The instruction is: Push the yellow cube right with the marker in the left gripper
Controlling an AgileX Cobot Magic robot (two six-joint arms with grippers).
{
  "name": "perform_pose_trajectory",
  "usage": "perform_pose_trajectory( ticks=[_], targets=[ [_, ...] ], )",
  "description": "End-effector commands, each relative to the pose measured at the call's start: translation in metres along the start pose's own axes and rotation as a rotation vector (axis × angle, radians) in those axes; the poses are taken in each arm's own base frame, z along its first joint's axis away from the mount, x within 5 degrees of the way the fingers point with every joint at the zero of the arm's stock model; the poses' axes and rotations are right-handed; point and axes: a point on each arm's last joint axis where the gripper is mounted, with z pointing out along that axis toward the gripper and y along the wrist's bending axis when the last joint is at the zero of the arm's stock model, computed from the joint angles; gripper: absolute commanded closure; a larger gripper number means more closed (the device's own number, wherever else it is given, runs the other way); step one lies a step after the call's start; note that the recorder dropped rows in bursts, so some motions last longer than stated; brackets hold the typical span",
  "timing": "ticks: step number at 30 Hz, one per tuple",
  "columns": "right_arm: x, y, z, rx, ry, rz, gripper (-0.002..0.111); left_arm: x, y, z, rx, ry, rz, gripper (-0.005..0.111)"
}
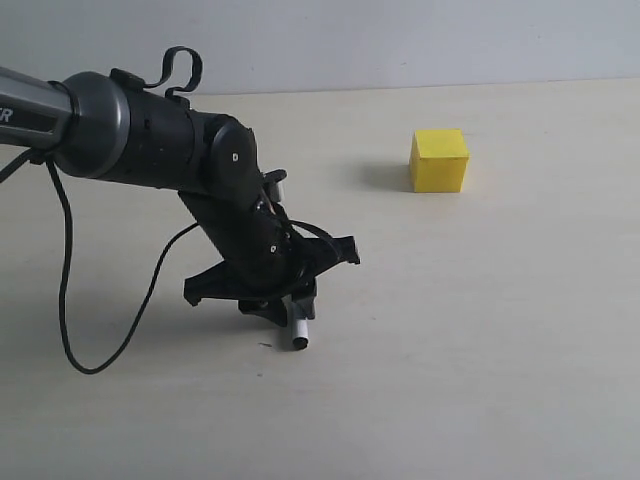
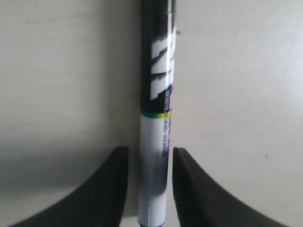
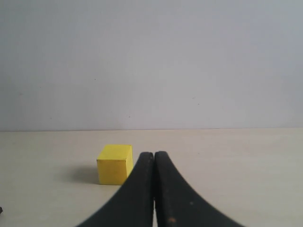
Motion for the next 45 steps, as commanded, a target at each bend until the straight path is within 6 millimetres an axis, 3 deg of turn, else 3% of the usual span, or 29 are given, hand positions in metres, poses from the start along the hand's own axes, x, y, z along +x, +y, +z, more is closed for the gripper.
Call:
perform_pose_trajectory(
  ticks=[1,22,25,26,27,28,30,33,37,41,45],
  targets=[
    [0.000,0.000,0.000,0.005,-0.011,0.001,0.108,0.000,-0.004,-0.001,0.016,0.002,0.003,0.059],
    [0.000,0.000,0.000,0.005,-0.011,-0.001,0.108,-0.002,-0.004,-0.006,0.028,-0.009,0.006,0.060],
    [0.000,0.000,0.000,0.005,-0.011,-0.001,0.108,-0.009,-0.007,-0.029,0.040,-0.017,0.027,0.060],
    [0.000,0.000,0.000,0.005,-0.011,-0.001,0.108,-0.013,-0.011,-0.054,0.049,-0.043,0.061,0.061],
    [0.000,0.000,0.000,0.005,-0.011,0.001,0.108,-0.014,-0.013,-0.064,0.049,-0.063,0.083,0.063],
    [0.000,0.000,0.000,0.005,-0.011,0.001,0.108,-0.013,-0.015,-0.085,0.057,-0.116,0.121,0.072],
    [0.000,0.000,0.000,0.005,-0.011,0.001,0.108,-0.004,-0.016,-0.119,0.057,-0.215,0.221,0.106],
    [0.000,0.000,0.000,0.005,-0.011,-0.001,0.108,0.021,-0.010,-0.144,0.099,-0.395,0.352,0.106],
    [0.000,0.000,0.000,0.005,-0.011,0.000,0.108,0.068,0.016,-0.169,0.313,-0.640,0.409,0.106],
    [0.000,0.000,0.000,0.005,-0.011,-0.001,0.108,0.099,0.049,-0.183,0.302,-0.626,0.413,0.106],
    [0.000,0.000,0.000,0.005,-0.011,-0.001,0.108,0.106,0.054,-0.192,0.310,-0.635,0.414,0.106]
  ],
)
